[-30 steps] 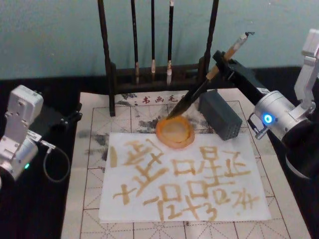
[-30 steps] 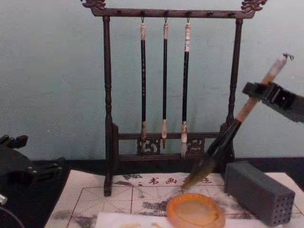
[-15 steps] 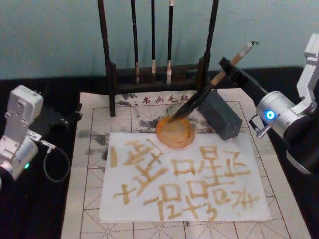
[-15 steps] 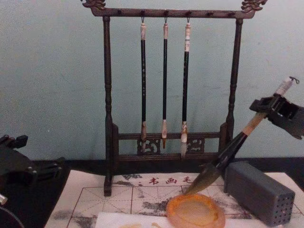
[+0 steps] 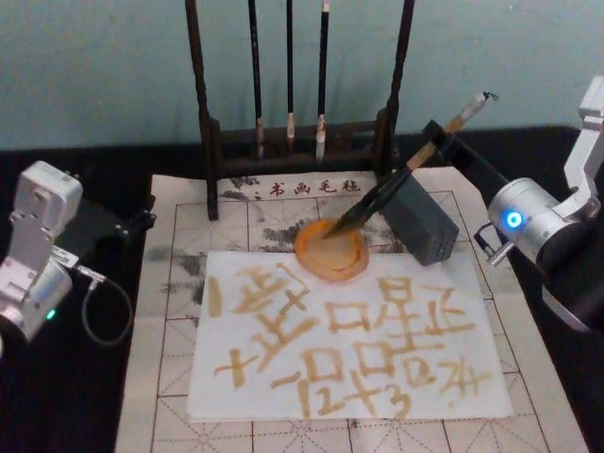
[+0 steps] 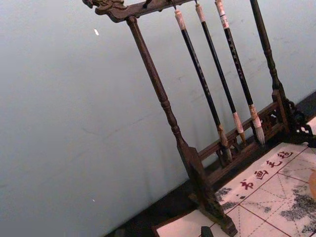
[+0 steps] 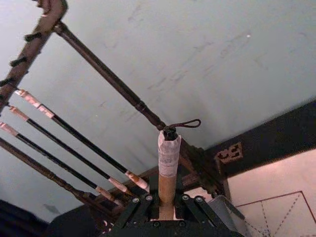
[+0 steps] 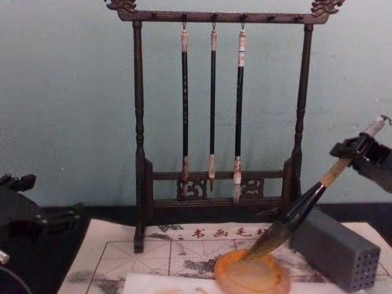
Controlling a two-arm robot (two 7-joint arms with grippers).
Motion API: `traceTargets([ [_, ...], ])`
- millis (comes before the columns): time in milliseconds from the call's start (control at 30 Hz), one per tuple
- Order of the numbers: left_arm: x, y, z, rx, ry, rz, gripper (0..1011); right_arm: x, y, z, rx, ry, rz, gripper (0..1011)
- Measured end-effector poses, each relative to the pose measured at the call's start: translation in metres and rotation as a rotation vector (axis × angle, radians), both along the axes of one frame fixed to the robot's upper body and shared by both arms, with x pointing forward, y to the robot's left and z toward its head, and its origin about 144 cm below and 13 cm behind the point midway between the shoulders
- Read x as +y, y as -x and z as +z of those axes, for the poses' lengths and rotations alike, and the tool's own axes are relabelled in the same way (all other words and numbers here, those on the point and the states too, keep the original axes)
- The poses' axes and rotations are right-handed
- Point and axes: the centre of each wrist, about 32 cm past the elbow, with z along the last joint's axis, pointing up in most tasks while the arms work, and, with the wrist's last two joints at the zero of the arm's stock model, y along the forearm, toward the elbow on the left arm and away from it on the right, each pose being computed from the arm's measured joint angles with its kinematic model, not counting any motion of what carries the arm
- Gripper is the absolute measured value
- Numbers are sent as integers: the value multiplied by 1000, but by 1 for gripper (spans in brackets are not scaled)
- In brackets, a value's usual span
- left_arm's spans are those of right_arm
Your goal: Pick up the brush from the inkstone, write on the paper, then place the brush back to its original position.
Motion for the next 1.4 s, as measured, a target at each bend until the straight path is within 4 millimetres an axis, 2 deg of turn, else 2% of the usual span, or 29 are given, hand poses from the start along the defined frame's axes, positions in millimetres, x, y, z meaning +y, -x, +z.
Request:
traceTargets([
  [1400,0,0,0,0,0,0,1001,13,-10,-14,134,-68,-55,179],
])
